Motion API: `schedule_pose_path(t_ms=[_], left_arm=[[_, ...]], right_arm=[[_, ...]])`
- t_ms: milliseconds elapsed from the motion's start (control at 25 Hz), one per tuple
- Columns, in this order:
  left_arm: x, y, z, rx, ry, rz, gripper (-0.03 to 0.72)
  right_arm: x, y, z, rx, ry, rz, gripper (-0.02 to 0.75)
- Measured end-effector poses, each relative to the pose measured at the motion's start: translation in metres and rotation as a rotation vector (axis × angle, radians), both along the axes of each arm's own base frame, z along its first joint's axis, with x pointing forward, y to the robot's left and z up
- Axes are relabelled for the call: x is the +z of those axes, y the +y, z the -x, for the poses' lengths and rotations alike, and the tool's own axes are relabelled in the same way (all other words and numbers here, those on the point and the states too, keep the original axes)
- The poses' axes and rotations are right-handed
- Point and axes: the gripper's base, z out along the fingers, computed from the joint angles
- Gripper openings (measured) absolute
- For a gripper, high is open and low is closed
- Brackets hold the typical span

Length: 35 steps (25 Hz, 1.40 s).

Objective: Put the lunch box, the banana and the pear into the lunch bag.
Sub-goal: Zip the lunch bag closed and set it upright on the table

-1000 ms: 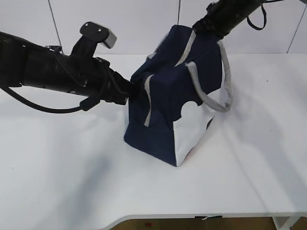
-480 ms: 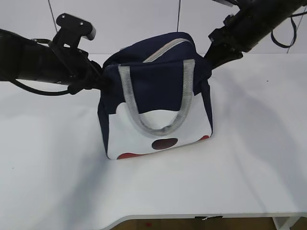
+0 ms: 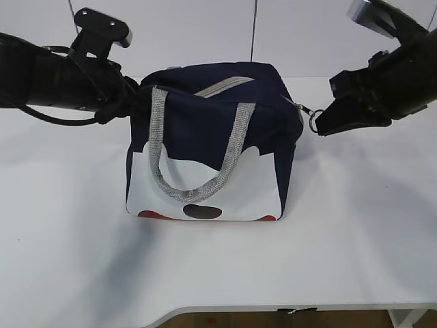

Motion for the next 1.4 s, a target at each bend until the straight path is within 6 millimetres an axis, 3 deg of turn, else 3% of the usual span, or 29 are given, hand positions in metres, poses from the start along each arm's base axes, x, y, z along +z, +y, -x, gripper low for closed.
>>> schedule_pose_path(t_ms=[480,880,1400], left_arm=[[0.000,0.000,0.000,0.006,-0.001,-0.001,-0.005],[0.000,0.001,0.000,0.008,-0.001,-0.002,-0.005],[0.000,0.001,0.000,0.009,0.000,0.000,-0.005]], right_arm=[[0.009,-0.004,-0.018,-0.371,-0.045,-0.208,0.006],[-0.014,0.000,-0.035,-0.504,0.093,-0.339,0.006],[-0.042,-0.007,-0.046,-0.536,0.158,-0.304,0.006]])
